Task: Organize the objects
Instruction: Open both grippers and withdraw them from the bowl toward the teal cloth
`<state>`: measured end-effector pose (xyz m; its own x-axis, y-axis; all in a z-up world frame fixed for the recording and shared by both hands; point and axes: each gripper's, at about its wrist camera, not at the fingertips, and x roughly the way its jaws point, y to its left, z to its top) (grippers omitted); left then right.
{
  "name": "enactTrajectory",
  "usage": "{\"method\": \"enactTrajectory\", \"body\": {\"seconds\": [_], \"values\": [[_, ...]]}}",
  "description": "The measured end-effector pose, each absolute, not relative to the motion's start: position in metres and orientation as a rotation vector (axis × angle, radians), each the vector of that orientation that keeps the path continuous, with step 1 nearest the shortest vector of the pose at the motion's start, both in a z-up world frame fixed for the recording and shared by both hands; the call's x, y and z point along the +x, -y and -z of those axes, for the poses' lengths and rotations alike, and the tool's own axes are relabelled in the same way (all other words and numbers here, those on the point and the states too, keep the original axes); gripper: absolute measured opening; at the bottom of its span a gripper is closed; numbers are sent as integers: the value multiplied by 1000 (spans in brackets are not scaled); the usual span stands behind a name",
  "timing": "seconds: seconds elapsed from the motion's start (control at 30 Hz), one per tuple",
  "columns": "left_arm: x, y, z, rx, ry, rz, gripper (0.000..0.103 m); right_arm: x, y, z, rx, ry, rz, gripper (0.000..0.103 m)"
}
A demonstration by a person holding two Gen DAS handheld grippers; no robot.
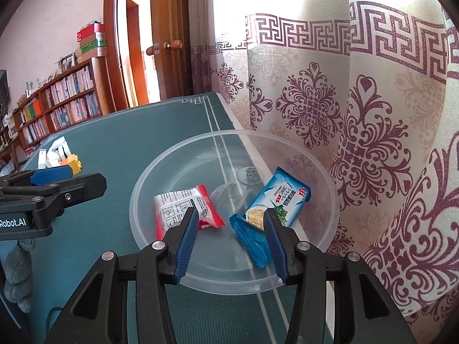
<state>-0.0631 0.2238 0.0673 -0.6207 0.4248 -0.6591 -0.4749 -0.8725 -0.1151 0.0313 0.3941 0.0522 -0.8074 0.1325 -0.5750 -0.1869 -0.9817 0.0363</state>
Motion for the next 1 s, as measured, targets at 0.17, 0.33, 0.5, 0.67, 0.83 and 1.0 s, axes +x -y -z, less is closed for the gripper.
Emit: {"method": "enactTrajectory", "body": {"seconds": [0.17,0.33,0.5,0.67,0.83,1.0], "values": [[-63,-206,-67,-983,-70,-2478,98,34,-385,-54,-883,-136,-2870,58],[-64,-185,-66,-999,-48,-2517,99,34,-372,-54,-895,-117,-2911,59],[-65,-159,-65,-1016,-24,-2563,99,33,-356,-55,-917,-90,-2968,59],[-64,-132,-67,-1022,-4,-2613,99,30,-333,-57,-972,-49,-3049,61],[-62,-99,-68,-1034,24,-2673,99,27,-309,-61,-1019,-10,-3143,62],[-61,-66,-66,-1055,63,-2734,99,16,-283,-65,-1063,22,-3215,63]]}}
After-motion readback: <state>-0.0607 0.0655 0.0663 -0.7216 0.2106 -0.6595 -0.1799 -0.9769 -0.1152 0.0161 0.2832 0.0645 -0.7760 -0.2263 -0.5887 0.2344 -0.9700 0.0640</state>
